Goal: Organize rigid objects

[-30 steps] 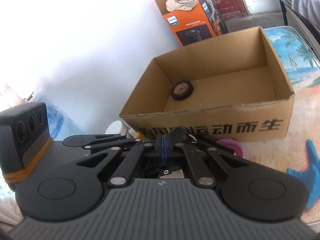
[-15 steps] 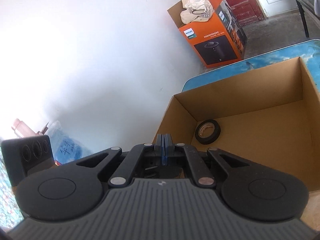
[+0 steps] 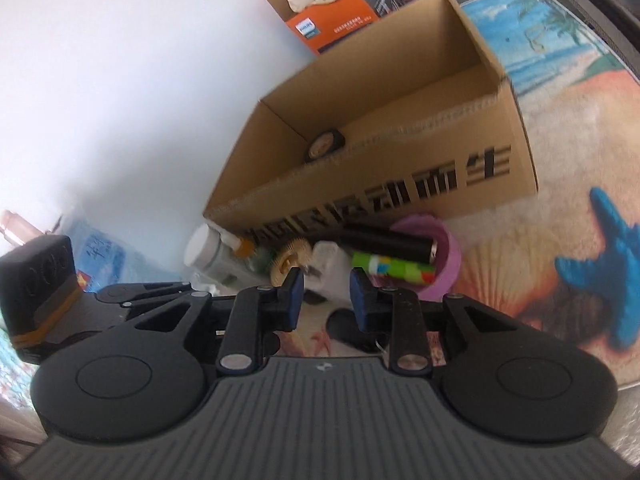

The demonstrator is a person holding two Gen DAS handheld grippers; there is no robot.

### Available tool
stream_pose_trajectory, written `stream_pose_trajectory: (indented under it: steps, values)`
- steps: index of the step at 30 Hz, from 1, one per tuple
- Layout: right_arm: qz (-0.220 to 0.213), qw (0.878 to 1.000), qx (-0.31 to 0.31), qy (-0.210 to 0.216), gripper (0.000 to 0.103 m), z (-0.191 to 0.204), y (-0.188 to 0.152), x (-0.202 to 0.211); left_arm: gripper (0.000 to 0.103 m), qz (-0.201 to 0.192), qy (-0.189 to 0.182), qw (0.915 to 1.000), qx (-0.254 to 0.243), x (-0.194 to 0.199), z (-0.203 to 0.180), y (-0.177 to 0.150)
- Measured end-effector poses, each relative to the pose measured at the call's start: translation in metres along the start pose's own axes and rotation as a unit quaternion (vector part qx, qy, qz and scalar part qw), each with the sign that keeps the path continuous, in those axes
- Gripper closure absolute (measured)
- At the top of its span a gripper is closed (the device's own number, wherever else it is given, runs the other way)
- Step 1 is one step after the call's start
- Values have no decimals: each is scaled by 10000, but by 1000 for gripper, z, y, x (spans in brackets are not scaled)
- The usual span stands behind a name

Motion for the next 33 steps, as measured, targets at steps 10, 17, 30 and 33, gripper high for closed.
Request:
stream_pose_trajectory:
  steps: [10,17,30,33]
  values:
    - [408,9960,557,-574,78,0,-5,-57,61,399,-54,9990,200,-56,-7,-15]
    - [661,9970,312,-261,76,-4,-12,-63,61,271,-174,9992,247,-55,-5,-13]
    - [897,9957,226,-46,88,6,-15,-72,61,214,-79,9995,218,-53,-5,-12]
    - [901,9958,145,-119,88,8,-17,-69,64,245,-96,9993,253,-52,-6,-11]
Point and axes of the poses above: each gripper's, at about its wrist camera, not at the fingertips, and x roughly against the way its jaws point, z to its left, y to its top, the point moved 9 cm from there along -x, roughly the way its jaws point, and after that the axes turned 13 degrees about z, right-handed, at the moved point
